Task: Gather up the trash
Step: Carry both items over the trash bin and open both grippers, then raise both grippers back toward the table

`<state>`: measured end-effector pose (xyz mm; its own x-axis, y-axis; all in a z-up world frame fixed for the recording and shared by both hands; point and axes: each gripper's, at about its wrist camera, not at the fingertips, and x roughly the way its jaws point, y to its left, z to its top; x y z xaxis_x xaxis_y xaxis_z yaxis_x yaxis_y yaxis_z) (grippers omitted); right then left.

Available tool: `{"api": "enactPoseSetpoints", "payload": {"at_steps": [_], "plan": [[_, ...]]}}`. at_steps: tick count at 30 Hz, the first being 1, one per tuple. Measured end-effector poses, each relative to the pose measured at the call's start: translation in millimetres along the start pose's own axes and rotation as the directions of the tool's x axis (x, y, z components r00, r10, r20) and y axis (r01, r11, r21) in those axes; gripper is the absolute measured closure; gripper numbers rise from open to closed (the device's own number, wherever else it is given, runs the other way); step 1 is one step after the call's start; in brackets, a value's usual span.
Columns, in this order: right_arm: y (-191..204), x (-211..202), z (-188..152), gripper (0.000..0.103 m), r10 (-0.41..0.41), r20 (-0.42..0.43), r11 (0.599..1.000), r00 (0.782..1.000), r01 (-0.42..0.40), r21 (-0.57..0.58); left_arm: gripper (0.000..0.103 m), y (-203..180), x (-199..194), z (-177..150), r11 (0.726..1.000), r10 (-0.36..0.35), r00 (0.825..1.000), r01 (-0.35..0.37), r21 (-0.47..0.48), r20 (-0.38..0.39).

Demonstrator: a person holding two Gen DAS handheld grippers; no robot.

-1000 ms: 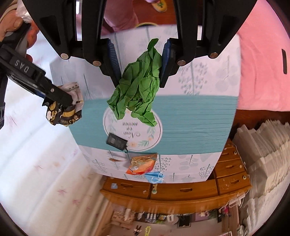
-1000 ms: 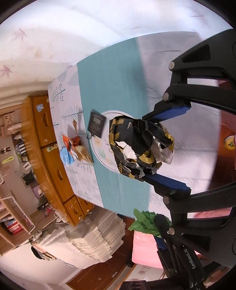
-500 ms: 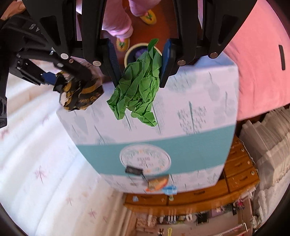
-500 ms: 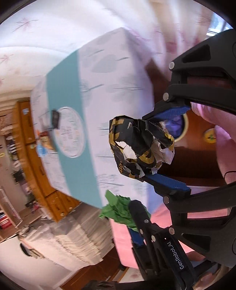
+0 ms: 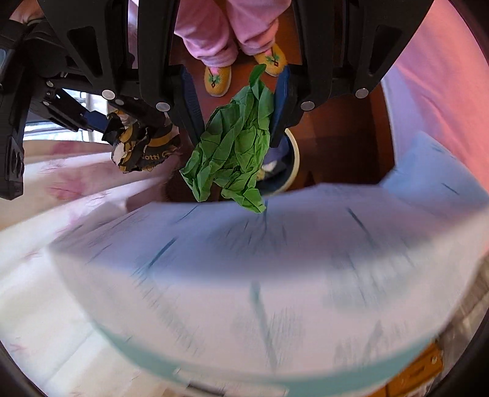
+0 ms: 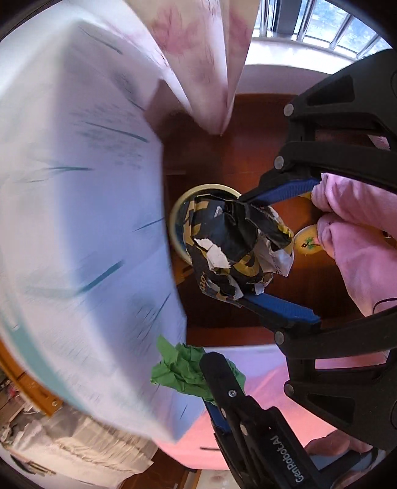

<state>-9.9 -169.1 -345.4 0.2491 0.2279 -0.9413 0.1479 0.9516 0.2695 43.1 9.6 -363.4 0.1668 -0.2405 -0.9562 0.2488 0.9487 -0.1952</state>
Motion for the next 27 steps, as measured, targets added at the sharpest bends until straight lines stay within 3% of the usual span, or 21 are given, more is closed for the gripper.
{"api": "enactPoseSetpoints", "payload": {"at_steps": [6, 11, 14, 16, 19, 27], "plan": [[-35.3, 107.3, -14.0, 0.048, -0.018, -0.049, 0.999, 0.999, 0.016, -0.051, 0.061, 31.9, 112.2, -31.9, 0.995, 0.003, 1.0, -0.005, -0.1, -0.025], [-54.3, 179.3, -21.3, 0.048, -0.013, -0.077, 0.997, 0.997, 0.006, -0.082, 0.055, 53.1, 175.8, -46.2, 0.991, 0.017, 0.999, -0.02, -0.135, -0.028], [-61.7, 217.6, -19.7, 0.044, -0.004, -0.082, 0.994, 0.997, -0.005, -0.112, 0.033, 55.0, 206.0, -39.3, 0.991, 0.024, 0.999, -0.026, -0.134, -0.022], [-62.6, 232.8, -16.1, 0.038, -0.01, -0.075, 0.992, 0.997, 0.0, -0.129, 0.015, 61.0, 215.9, -41.2, 0.99, 0.029, 1.0, -0.029, -0.136, -0.006], [-63.1, 248.6, -11.0, 0.029, -0.006, -0.061, 0.992, 0.998, -0.002, -0.13, 0.014, 63.0, 226.6, -31.6, 0.988, 0.057, 0.998, -0.056, -0.14, -0.003], [-68.0, 250.8, 1.7, 0.029, 0.002, -0.03, 0.994, 1.0, -0.005, -0.114, 0.014, 71.2, 211.2, -31.6, 0.982, 0.096, 0.994, -0.087, -0.166, 0.044]]}}
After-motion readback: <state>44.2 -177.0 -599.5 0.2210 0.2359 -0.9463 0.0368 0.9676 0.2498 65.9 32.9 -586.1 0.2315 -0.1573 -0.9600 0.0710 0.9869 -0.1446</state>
